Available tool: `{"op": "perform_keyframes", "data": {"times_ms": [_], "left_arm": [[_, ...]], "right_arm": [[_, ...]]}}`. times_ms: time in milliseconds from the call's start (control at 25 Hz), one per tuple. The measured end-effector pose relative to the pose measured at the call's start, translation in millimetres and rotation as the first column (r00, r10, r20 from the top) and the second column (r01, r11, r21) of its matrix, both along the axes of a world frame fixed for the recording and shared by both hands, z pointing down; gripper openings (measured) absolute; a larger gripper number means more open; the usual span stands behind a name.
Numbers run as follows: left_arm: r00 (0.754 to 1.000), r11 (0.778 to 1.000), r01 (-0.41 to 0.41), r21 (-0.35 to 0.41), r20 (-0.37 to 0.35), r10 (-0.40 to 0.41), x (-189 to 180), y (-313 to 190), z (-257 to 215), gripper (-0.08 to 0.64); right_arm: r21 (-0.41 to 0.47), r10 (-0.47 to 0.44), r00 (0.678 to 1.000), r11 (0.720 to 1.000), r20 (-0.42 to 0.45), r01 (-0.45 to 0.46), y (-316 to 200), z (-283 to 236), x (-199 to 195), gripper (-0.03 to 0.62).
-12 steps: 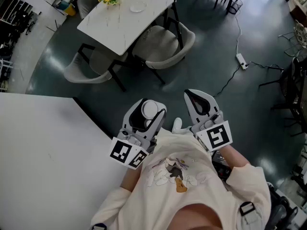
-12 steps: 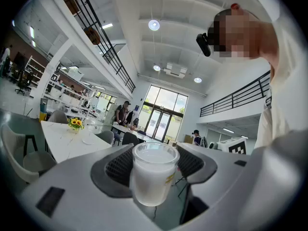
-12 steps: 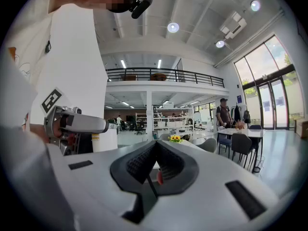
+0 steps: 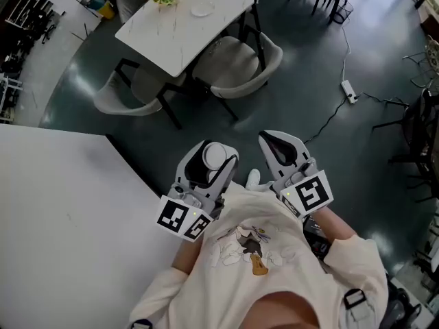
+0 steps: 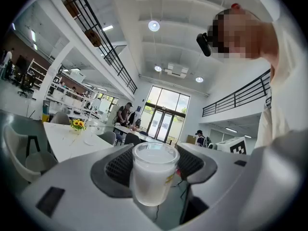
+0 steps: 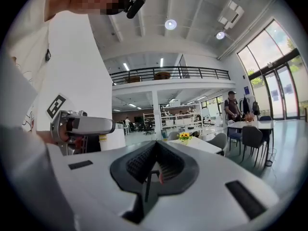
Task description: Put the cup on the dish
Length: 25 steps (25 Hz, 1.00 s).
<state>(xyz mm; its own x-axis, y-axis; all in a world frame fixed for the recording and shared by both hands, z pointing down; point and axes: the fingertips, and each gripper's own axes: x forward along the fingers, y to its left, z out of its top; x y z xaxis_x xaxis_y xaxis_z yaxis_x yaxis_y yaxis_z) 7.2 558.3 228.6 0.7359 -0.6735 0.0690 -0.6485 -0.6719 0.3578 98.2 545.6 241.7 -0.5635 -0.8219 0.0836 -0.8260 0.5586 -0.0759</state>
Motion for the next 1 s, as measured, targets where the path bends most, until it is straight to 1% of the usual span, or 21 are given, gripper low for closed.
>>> {"op": "perform_keyframes", "data": {"times_ms": [160,280,480,800,1000], "left_arm": [[1.000,1.000,0.016,-0.009,0.001,-0.016,0,-1,0,0.279],[1.000,0.999,0.031,-0.021,0.001,-0.031,-5,-4,0,0.279],[0.999,0.998,0.048,-0.040,-0.003,-0.048,-17,-17,6,0.279],[0.997,0.996,0.072,-0.055,-0.015,-0.072,-49,-62,11,0.279],[0.998,0.997,0.062,-0.054,-0.022,-0.063,-70,-100,10,0.279]], "right_arm": [[-0.001,-0.009,0.999,1.000,-0.032,0.009,-1,4,1,0.005],[-0.021,-0.011,1.000,1.000,-0.017,0.011,-8,7,0,0.005],[-0.051,-0.015,1.000,0.999,-0.020,0.014,-23,16,-9,0.005],[-0.075,-0.015,1.000,0.997,-0.020,0.013,-70,20,-35,0.005],[-0.060,-0.008,1.000,0.998,-0.029,0.006,-108,13,-57,0.005]]}}
